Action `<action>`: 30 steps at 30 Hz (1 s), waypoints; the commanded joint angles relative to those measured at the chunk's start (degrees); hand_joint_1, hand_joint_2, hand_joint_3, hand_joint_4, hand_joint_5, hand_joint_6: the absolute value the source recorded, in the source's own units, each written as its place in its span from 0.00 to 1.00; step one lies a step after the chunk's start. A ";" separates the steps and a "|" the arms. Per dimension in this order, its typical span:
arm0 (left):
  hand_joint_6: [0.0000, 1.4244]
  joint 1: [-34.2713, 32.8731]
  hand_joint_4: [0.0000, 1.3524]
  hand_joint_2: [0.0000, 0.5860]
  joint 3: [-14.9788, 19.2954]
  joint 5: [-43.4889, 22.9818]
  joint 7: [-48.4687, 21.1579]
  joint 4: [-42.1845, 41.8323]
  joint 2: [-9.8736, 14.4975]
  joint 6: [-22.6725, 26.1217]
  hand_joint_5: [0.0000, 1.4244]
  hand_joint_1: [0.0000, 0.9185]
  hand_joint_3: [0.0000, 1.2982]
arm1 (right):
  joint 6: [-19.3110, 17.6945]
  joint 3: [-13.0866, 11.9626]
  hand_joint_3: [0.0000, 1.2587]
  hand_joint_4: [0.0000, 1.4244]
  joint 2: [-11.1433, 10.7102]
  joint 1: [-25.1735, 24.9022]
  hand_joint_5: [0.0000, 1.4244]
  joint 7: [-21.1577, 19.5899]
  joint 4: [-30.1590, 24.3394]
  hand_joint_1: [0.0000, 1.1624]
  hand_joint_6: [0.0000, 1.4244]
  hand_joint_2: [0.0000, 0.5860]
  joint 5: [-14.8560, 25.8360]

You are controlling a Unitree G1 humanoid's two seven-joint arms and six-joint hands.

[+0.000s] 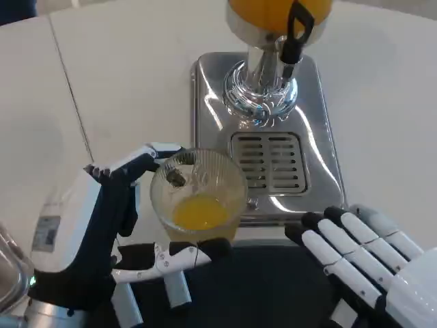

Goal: Grasp the cup under the faucet to collect the drink, then remove the cup.

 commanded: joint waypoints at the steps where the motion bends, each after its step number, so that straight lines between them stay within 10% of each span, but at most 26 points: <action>1: 1.00 1.12 0.85 0.06 0.26 -1.53 -0.58 -2.41 -0.86 -2.42 0.96 0.78 0.87 | -1.34 -0.98 0.00 0.00 0.69 1.23 0.00 -1.37 0.17 0.00 0.00 0.94 -0.53; 30: 1.00 4.19 0.86 0.06 0.19 -0.62 -1.93 -5.10 -3.14 -3.25 0.96 0.78 0.87 | -1.82 -1.01 0.00 0.00 1.42 0.77 0.00 -0.86 0.39 0.00 0.00 0.96 0.79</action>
